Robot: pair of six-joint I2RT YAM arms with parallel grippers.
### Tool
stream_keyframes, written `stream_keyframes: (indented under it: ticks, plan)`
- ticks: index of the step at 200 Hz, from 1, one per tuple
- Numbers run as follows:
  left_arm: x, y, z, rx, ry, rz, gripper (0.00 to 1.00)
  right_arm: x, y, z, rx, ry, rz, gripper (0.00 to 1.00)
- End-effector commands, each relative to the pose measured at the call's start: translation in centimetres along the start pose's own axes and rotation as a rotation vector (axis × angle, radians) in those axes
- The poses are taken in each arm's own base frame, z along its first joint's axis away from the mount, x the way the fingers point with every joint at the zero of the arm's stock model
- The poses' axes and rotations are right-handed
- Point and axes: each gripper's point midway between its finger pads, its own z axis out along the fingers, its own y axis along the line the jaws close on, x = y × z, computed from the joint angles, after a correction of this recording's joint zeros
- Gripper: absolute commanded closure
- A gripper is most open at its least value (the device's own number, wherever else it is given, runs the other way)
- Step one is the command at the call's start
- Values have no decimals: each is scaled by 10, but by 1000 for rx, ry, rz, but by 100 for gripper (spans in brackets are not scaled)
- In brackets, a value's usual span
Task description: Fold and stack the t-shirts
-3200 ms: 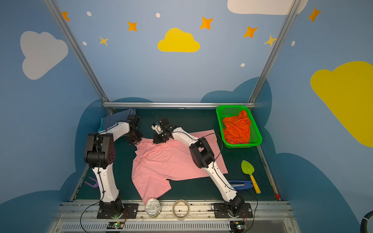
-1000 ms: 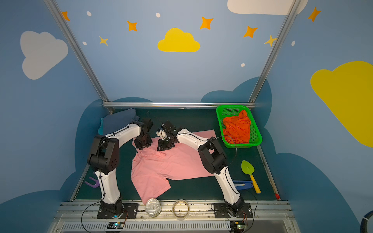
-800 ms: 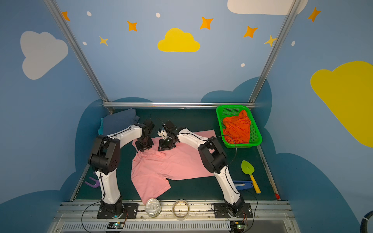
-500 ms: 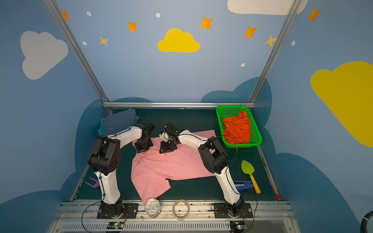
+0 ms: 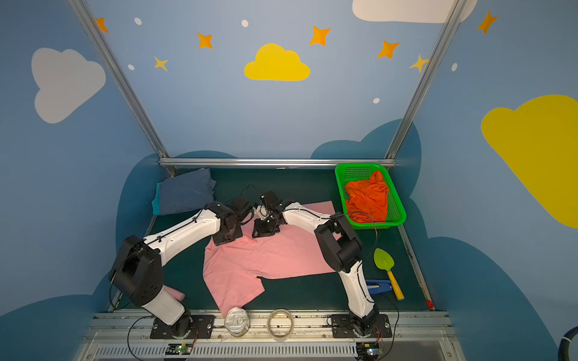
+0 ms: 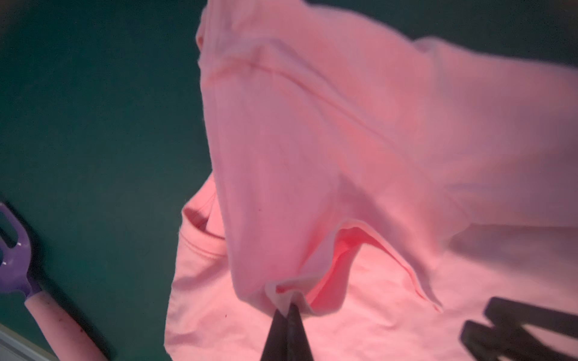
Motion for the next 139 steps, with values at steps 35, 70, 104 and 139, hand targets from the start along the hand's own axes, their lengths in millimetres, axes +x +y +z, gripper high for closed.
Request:
stream_keyframes:
  ticks: [35,70,104,139]
  plan:
    - [42,52,31,-222,78,-26,72,-3,11,-17,-20,-35,-30,69]
    - [-4,53,-11,-201,-55,-46,70,-6,2,-26,1,-56,-23,68]
    - [-53,34,-43,-63,-182,-135,67,-17,1,-31,18,-80,-9,67]
    - [-42,3,-9,6,-43,-130,71,-22,21,-17,10,-49,-43,67]
